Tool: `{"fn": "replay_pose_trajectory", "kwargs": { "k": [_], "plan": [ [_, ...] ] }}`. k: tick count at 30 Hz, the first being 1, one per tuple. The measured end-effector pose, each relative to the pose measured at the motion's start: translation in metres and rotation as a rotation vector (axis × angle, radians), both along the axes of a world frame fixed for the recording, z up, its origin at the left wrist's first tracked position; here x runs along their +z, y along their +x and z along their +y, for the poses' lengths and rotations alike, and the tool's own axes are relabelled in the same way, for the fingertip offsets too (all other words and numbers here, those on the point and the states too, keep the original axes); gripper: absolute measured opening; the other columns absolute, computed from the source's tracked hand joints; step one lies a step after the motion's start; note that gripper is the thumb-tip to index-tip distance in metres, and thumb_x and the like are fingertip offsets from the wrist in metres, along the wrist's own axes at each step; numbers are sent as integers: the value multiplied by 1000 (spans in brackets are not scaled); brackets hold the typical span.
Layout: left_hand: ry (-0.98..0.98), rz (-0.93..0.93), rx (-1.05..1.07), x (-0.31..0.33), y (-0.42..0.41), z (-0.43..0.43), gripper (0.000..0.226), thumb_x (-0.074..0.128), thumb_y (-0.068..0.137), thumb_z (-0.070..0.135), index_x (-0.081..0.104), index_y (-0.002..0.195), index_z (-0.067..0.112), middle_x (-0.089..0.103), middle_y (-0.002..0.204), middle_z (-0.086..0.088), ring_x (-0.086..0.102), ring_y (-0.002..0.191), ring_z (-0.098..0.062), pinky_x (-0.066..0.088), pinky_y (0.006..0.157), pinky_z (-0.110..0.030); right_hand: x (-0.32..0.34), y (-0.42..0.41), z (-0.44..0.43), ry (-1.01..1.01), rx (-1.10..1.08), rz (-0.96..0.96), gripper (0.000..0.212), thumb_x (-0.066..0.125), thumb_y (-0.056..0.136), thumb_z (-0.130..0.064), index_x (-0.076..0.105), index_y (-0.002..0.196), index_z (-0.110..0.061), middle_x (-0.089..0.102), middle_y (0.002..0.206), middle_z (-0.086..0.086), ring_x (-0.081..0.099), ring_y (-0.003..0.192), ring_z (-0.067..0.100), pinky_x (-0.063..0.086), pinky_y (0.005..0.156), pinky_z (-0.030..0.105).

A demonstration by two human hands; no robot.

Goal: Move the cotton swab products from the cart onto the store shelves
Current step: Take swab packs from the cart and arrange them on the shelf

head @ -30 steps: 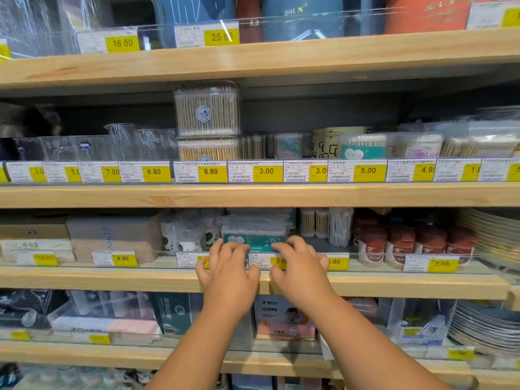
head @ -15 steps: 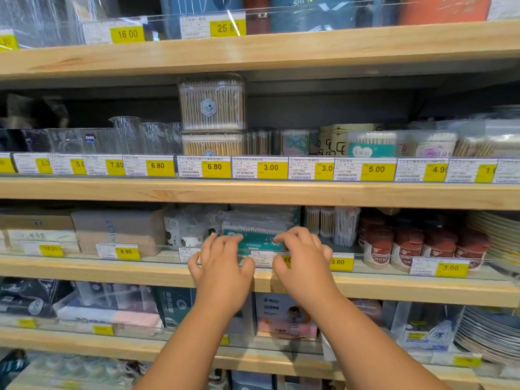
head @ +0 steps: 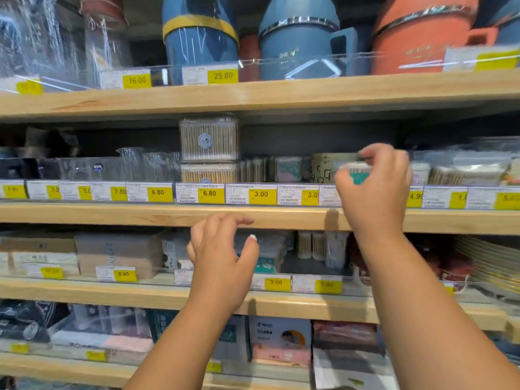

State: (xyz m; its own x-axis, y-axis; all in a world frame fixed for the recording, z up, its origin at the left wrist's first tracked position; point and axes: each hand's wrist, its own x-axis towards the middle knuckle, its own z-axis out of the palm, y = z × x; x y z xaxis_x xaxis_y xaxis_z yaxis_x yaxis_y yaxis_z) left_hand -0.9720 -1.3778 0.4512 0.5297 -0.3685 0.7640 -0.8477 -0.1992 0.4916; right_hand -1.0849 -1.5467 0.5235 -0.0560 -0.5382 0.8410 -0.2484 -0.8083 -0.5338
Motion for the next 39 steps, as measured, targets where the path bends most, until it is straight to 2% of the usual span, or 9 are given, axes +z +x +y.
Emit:
{"fn": "replay_pose_trajectory", "kwargs": {
  "k": [5, 9, 13, 17, 22, 27, 30, 36, 39],
  "plan": [
    [32, 0, -60, 6, -15, -10, 22, 41, 81, 39, 47, 101, 45, 45, 111, 23, 23, 110, 2, 15, 89, -23, 20, 0, -30, 245, -250, 475, 68, 58, 82, -53, 39, 136, -17, 39, 137, 17, 35, 126, 38, 26, 104, 46],
    [50, 25, -57, 5, -16, -9, 23, 41, 80, 40, 48, 101, 45, 45, 110, 25, 23, 111, 2, 15, 89, -23, 23, 9, -42, 343, -287, 659, 67, 50, 85, -62, 40, 135, -19, 46, 137, 18, 40, 127, 39, 23, 105, 48],
    [45, 32, -40, 2, -15, -5, 17, 46, 86, 36, 48, 100, 45, 45, 110, 25, 22, 108, 3, 14, 87, -20, 22, 8, -44, 248, -233, 533, 52, 57, 85, -54, 49, 125, -21, 58, 123, 12, 53, 113, 34, 27, 94, 44],
    [30, 75, -39, -6, -12, -3, 18, 52, 91, 26, 51, 103, 40, 47, 112, 20, 22, 109, 1, 17, 92, -26, 17, 1, -30, -1, -56, 197, 48, 69, 81, -43, 55, 124, -28, 53, 130, -1, 49, 118, 24, 21, 87, 35],
    [0, 164, -42, -17, -6, -3, 19, 47, 86, 30, 50, 101, 40, 48, 111, 17, 24, 109, -2, 27, 97, -33, 6, -12, 12, -134, 382, -76, 47, 75, 74, -36, 59, 117, -28, 53, 125, -9, 51, 117, 12, 39, 101, 39],
    [-30, 302, 36, -31, 1, -1, 26, 55, 87, 13, 50, 99, 35, 46, 108, 13, 31, 118, -15, 28, 102, -38, -36, -17, 34, 187, 819, 215, 47, 83, 66, -32, 64, 109, -39, 62, 114, -20, 57, 107, 2, 52, 89, 29],
    [-14, 349, 61, -40, 7, 0, 26, 55, 84, 12, 49, 99, 32, 46, 106, 9, 34, 118, -20, 30, 103, -42, -68, -14, 29, 294, 786, 321, 49, 87, 59, -37, 68, 104, -41, 65, 113, -21, 59, 107, 0, 51, 94, 35],
    [26, 354, 42, -49, 6, 0, 29, 55, 82, 10, 48, 101, 31, 45, 108, 9, 31, 117, -17, 29, 102, -38, -97, -9, 31, 325, 718, 437, 50, 88, 60, -31, 67, 104, -41, 62, 115, -20, 55, 105, -4, 46, 94, 23],
    [39, 357, 28, -51, 8, 0, 29, 57, 83, 11, 49, 103, 31, 46, 110, 8, 31, 117, -17, 29, 105, -41, -114, -4, 23, 342, 599, 304, 50, 85, 67, -28, 63, 110, -39, 58, 117, -22, 53, 107, -4, 40, 88, 11]
  ]
}}
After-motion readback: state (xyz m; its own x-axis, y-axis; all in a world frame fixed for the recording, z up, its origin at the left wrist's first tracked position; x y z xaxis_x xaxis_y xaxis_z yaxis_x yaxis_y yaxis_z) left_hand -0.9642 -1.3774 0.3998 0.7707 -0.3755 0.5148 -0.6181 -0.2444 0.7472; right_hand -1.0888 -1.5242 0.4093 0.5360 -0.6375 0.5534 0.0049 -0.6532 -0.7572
